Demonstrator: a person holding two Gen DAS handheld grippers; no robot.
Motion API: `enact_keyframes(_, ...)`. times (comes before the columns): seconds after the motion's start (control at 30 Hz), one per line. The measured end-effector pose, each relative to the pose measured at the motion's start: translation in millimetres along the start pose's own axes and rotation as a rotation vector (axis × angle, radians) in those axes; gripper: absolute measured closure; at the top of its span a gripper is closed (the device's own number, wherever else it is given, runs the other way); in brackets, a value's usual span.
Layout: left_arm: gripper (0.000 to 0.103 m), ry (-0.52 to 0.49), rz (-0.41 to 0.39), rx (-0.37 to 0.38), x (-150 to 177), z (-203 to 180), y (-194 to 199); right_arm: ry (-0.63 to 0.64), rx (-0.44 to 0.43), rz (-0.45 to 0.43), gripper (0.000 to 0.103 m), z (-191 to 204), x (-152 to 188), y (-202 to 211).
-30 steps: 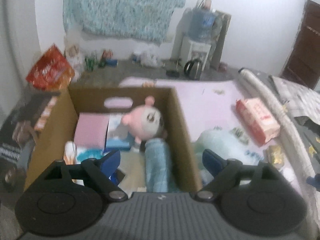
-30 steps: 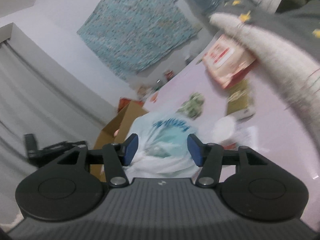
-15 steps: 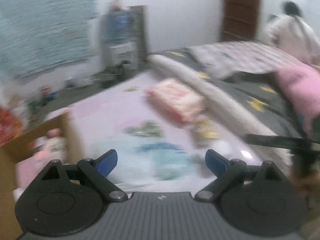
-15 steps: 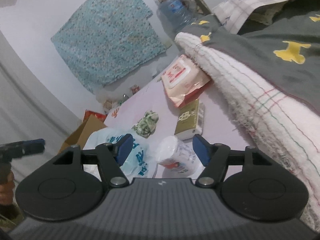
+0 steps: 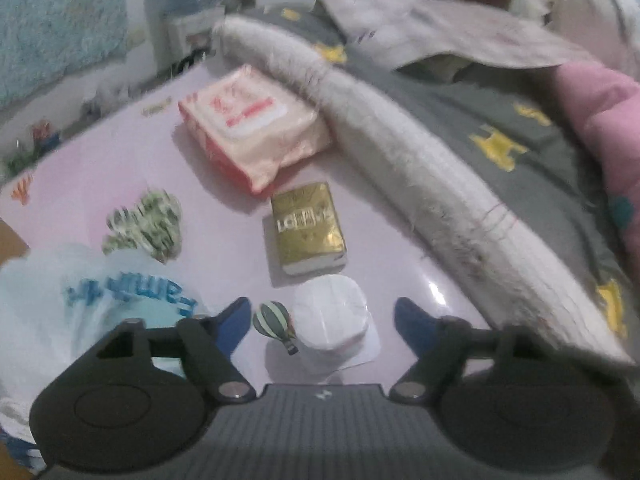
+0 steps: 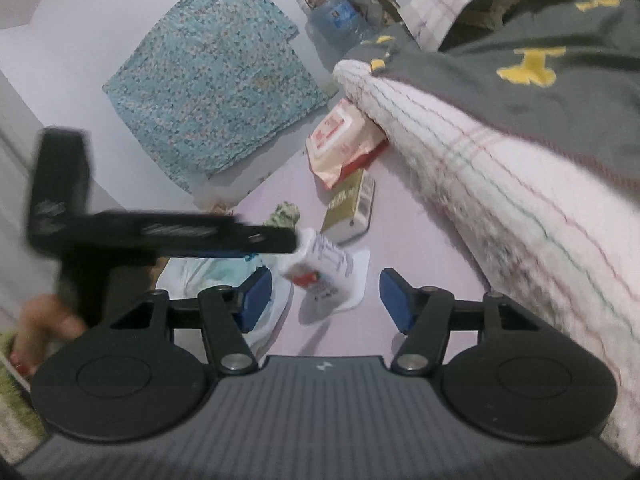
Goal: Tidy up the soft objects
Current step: 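Grasp the white yogurt cup with the right gripper and lift it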
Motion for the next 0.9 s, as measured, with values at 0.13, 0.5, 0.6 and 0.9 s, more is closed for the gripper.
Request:
enact_keyframes(0.13,0.053,0.056,0.06,0.016,0.7,4.6,-19.6,-0.021,-0.009,0.012,0.043,-8.4,4.0,2.5)
enact_keyframes(0.5,0.055,0.217,-0.011,0.19,15.5,22.1,14.3,-0.238,-0.197,0.06,0.041,-31.9,3.8,4.2)
enact_keyframes(0.6,0.055,0.263,-0.058,0.278,20.3,28.5,44.7,-0.35,-0.338,0.069,0.036,-37.4,-3.3,2.8)
enact_keyframes(0.9,0.055,0.332,-0.248,0.481,39.8,47.1,129.8,-0.742,-0.794,0.173,0.014,-42.5,-4.1,-33.3)
Point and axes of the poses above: each gripper's, at about its wrist camera, not at the fingertips, and y roughly against the way its jaws point, z to its left, x to its underside, the point moved 2 cm from there along -y, roughly the way its jaws point, and after that the axes turned 12 degrees about -y, right-handed, at the moved point
